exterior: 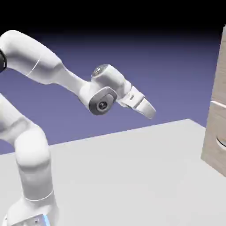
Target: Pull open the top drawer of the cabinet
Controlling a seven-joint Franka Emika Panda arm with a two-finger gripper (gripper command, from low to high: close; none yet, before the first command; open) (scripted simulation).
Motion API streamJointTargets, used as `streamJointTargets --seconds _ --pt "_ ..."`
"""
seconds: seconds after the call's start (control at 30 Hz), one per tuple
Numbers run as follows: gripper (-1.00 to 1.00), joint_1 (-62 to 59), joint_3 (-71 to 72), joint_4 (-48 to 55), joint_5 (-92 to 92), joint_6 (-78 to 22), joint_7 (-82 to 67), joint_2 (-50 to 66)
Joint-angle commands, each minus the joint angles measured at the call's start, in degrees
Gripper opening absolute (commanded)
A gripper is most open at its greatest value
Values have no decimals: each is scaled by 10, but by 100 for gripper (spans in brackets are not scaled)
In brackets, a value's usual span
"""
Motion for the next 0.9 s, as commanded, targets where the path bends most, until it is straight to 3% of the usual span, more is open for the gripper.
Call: streamJointTargets --seconds 0.0,0.87 --pt "0 -21 17 12 22 -3 -2 -2" --pt "0 -561 448 333 594 -82 -44 -48"
